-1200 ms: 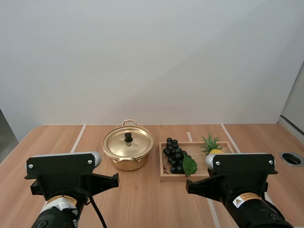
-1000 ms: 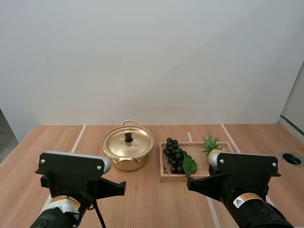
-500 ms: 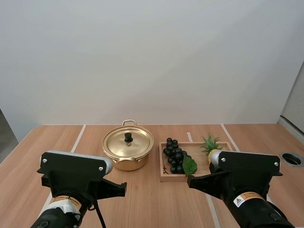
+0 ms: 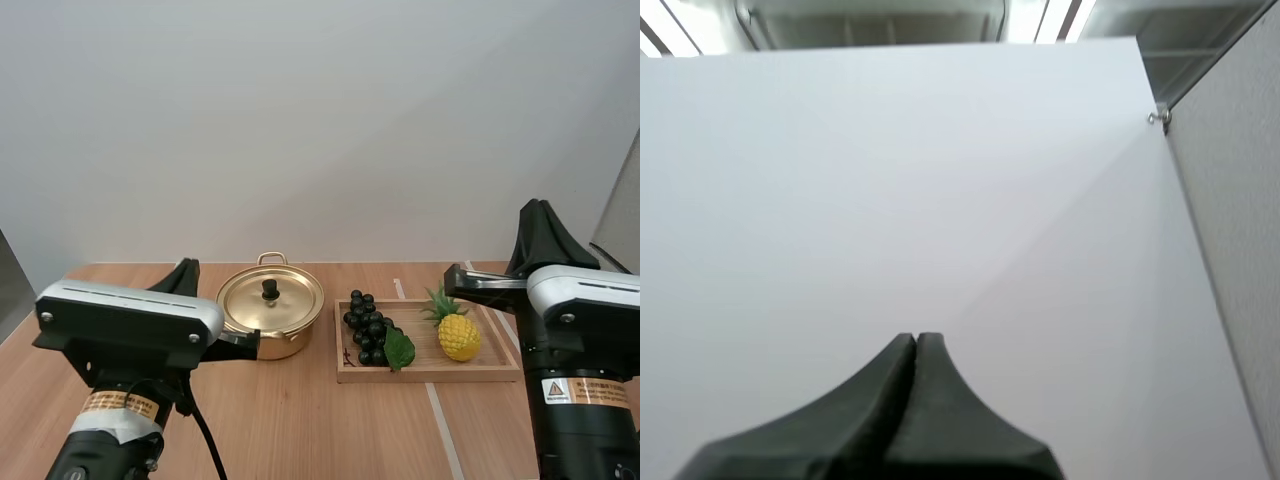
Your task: Open the pot, put the pineapple inside, and close it
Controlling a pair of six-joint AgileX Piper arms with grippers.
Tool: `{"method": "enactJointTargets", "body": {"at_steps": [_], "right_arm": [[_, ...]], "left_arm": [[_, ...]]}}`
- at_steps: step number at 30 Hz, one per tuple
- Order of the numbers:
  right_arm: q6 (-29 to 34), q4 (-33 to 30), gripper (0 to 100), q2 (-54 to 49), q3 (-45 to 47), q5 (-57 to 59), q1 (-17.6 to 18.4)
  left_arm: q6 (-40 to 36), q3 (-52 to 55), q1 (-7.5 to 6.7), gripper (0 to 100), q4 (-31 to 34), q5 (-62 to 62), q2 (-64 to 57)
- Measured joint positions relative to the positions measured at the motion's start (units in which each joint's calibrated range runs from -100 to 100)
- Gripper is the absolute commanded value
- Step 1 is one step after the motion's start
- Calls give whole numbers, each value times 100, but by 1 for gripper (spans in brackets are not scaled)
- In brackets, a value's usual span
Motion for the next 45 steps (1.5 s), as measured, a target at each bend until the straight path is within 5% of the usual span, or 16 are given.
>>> {"method": "enactJointTargets", "body": {"at_steps": [7, 19, 34, 45], "right_arm": [[-623, 73, 0, 0, -70, -323, 0], [-1304, 556, 0, 204, -2812, 3643, 0], [-1315, 215, 0, 2182, -6372, 7895, -318], [-477, -1312, 0, 4113, -8604, 12834, -402]], "left_arm": [[9, -1088, 49, 0, -946, -1626, -11], [594, -3495, 189, 0, -1199, -1557, 247], [631, -7072, 387, 0, -1285, 2756, 2243], [631, -8184, 387, 0, -982, 6778, 3607]]}}
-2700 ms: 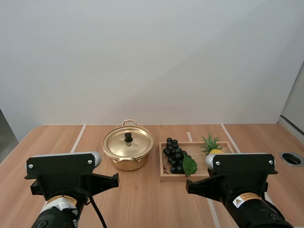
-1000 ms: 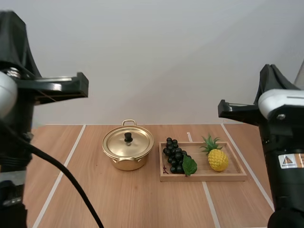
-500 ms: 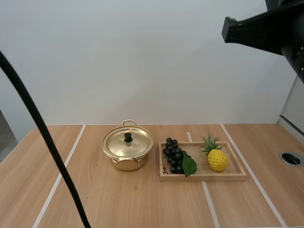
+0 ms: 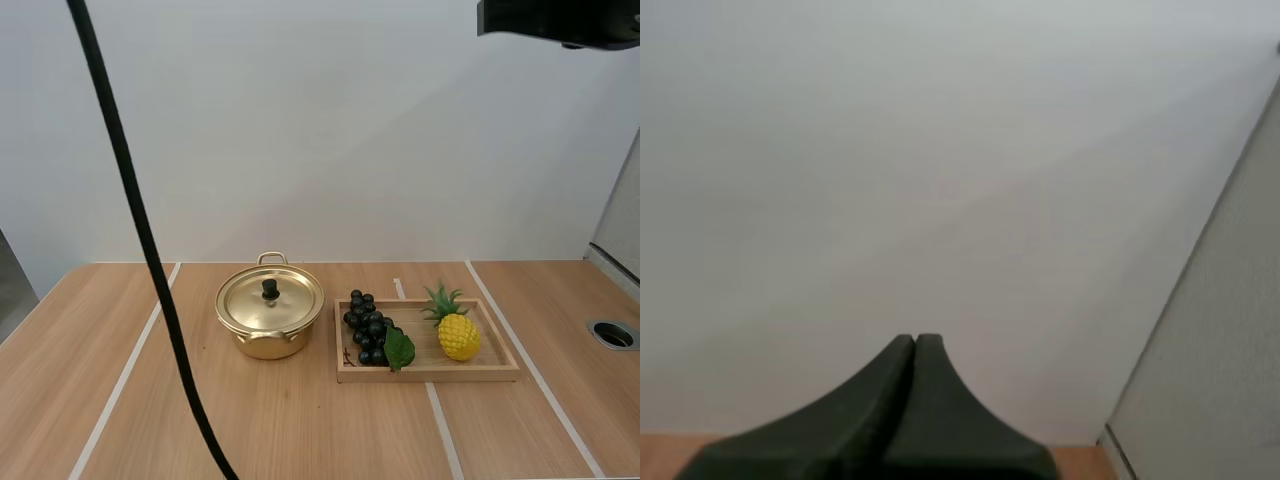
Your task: Open the pot, put the pineapple inside, and close it
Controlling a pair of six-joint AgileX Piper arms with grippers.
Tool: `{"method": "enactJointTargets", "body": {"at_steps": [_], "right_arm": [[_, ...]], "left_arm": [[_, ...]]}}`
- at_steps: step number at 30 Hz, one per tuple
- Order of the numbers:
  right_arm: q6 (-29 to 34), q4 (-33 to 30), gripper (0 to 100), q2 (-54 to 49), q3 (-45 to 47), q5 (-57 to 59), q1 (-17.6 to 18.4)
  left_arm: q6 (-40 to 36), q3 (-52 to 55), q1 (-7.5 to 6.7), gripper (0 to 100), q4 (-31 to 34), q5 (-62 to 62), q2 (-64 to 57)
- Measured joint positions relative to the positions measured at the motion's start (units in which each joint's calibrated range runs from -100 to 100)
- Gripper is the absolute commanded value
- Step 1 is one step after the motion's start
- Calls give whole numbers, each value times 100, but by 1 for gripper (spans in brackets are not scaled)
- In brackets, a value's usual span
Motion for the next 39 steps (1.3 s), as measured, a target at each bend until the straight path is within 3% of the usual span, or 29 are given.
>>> {"method": "enactJointTargets", "body": {"at_steps": [5, 9, 26, 39], "right_arm": [[37, -224, 0, 558, -34, 1412, 0], [47, -341, 0, 972, -34, 2030, 0], [-31, -621, 0, 2902, 447, 2243, 0], [40, -722, 0, 3152, 490, 2147, 0]], "left_arm": [[0, -16, 0, 0, 129, 1612, 766], [0, -16, 0, 0, 142, 2167, 1292], [116, -16, 0, 0, -193, 3685, 3448], [579, -16, 0, 0, -193, 3779, 4602]]}}
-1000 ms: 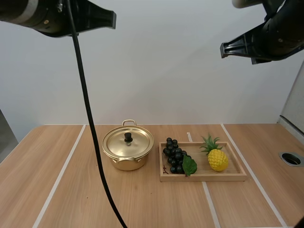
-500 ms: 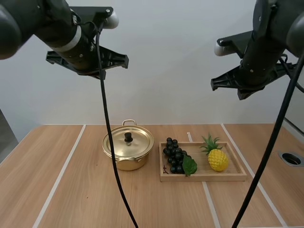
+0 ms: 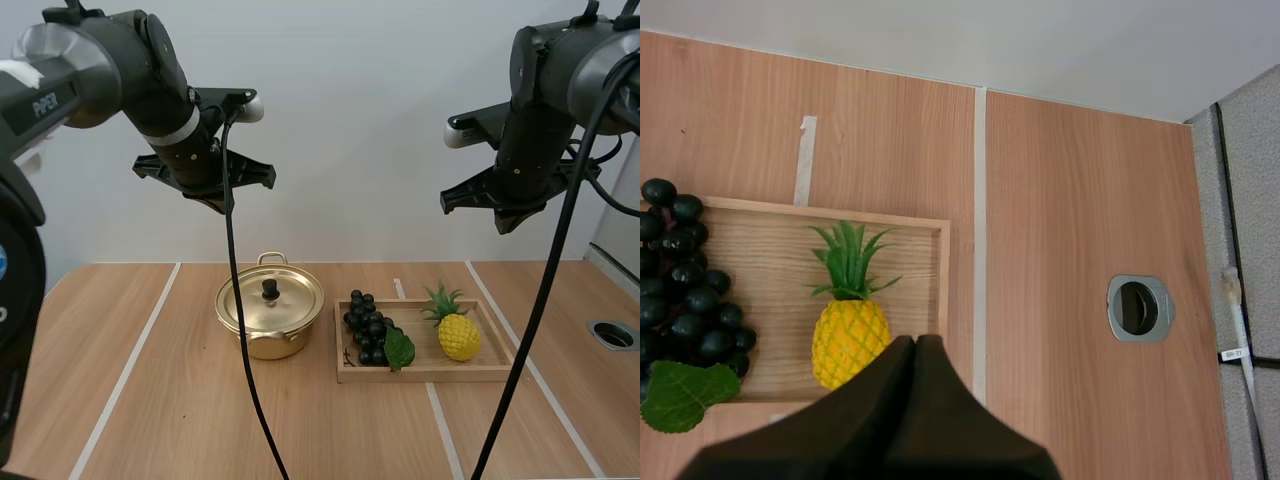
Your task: Open the pot, put the pineapple inside, and close it
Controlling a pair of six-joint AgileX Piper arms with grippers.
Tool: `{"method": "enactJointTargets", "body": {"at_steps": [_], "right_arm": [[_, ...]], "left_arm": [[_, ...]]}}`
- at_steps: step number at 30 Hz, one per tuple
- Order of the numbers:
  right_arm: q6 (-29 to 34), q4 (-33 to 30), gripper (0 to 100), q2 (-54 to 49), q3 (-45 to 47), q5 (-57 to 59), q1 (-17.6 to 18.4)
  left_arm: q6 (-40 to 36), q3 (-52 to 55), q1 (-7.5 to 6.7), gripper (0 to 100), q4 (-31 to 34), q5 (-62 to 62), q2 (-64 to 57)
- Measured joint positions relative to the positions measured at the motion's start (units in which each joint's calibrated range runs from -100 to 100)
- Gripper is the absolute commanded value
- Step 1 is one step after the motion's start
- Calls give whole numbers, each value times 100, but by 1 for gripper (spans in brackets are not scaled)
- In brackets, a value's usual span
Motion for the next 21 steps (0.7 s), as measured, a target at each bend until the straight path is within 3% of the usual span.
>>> {"method": "enactJointTargets", "body": {"at_steps": [10, 21], "right_arm": [[71, -175, 0, 0, 1034, -1305, 0], [83, -188, 0, 22, 1130, -1764, 0]], "left_arm": [[444, 0, 0, 0, 0, 0, 155], [773, 79, 0, 0, -494, 52, 271]]}}
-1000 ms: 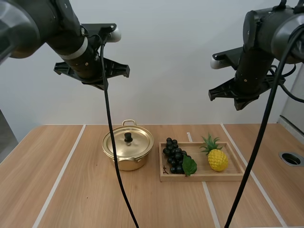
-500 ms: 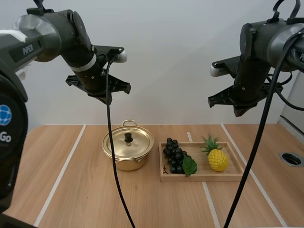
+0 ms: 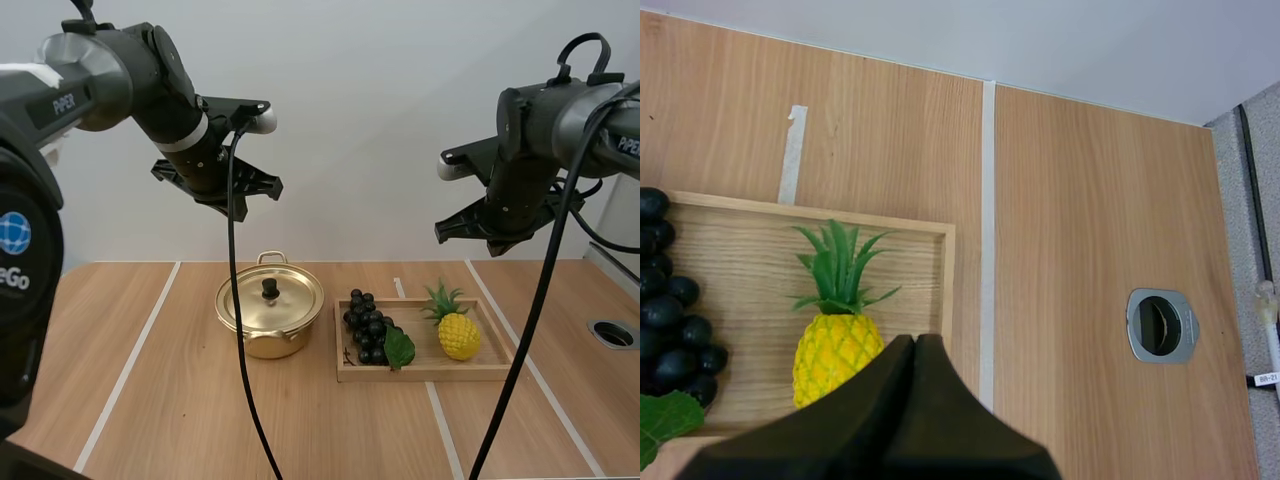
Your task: Open the pot, put the pineapple inside, and close it
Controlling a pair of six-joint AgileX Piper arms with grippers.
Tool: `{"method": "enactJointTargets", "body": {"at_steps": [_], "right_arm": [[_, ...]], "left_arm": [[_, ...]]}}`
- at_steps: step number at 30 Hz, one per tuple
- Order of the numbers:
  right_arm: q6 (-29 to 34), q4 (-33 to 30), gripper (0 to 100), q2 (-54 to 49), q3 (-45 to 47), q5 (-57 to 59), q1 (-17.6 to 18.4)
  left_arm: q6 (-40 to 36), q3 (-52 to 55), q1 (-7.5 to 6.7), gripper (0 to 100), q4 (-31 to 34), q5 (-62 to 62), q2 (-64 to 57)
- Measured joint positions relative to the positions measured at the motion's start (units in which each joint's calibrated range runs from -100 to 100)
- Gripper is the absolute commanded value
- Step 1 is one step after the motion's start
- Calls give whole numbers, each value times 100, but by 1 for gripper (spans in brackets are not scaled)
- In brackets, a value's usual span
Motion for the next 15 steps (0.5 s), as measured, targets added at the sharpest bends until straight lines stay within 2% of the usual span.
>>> {"method": "enactJointTargets", "body": {"at_steps": [1, 4, 6, 8, 10, 12, 13, 15], "right_arm": [[0, -12, 5, 0, 0, 0, 0], [0, -26, 39, 0, 0, 0, 0], [-22, -34, 61, 0, 0, 0, 0], [-84, -34, 78, 0, 0, 0, 0], [-138, -38, 89, 0, 0, 0, 0], [-170, -48, 98, 0, 0, 0, 0], [-170, -48, 100, 0, 0, -26, 0], [-180, -48, 100, 0, 0, -112, 0]], "left_arm": [[25, 52, 0, 0, -14, 0, 56], [202, 242, 0, 8, -35, 0, 242], [261, 355, 0, 21, -47, 53, 389], [300, 441, 0, 40, -47, 87, 525], [319, 463, 0, 63, -47, 87, 659], [406, 462, 0, 92, -99, 87, 786], [480, 462, 0, 100, -136, 87, 837], [663, 462, 0, 100, -286, 87, 904]]}}
